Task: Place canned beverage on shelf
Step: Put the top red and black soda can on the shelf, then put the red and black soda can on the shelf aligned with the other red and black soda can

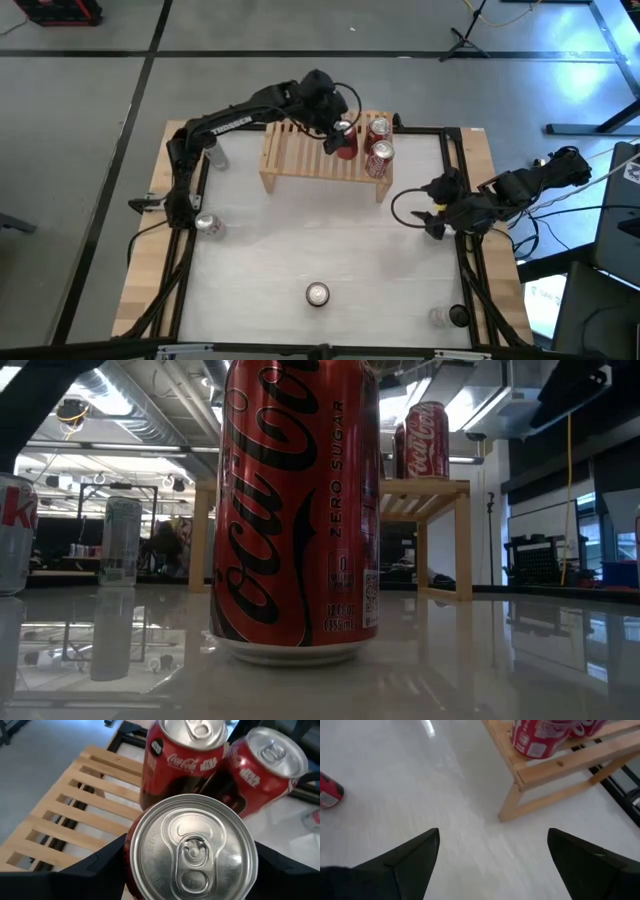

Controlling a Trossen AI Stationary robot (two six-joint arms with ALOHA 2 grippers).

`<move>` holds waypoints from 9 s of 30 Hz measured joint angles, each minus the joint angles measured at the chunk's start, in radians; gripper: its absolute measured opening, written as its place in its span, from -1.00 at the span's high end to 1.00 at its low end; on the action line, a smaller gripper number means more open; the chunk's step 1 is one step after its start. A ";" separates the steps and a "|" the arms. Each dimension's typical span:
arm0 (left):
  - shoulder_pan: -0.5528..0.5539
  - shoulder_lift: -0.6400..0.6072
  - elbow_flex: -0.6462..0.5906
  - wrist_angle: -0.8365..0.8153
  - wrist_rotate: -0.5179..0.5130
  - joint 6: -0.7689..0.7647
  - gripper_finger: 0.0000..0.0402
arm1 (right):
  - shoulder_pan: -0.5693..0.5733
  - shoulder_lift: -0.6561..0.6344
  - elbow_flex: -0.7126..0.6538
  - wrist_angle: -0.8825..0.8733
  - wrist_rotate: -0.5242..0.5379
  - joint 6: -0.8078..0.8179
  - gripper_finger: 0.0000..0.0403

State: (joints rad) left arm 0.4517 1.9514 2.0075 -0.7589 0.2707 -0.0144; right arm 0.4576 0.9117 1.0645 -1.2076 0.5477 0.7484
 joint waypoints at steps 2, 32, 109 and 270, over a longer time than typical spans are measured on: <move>-0.002 0.004 0.000 -0.003 -0.015 0.016 -0.37 | 0.000 0.000 0.000 -0.004 0.000 0.008 -0.78; -0.027 0.033 0.000 0.043 -0.044 0.113 -0.56 | 0.000 0.000 0.000 -0.003 0.006 0.010 -0.78; -1.142 -0.202 -0.367 -0.201 -0.613 -1.273 -0.96 | 0.001 0.290 0.000 0.582 -0.384 -0.156 -0.78; -0.310 -0.003 -0.146 0.247 -0.708 -0.341 -0.54 | 0.000 -0.032 0.000 0.187 -0.039 -0.249 -0.78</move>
State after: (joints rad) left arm 0.1421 1.9480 1.8614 -0.5119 -0.4376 -0.3554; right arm 0.4576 0.8795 1.0645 -1.0206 0.5087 0.4996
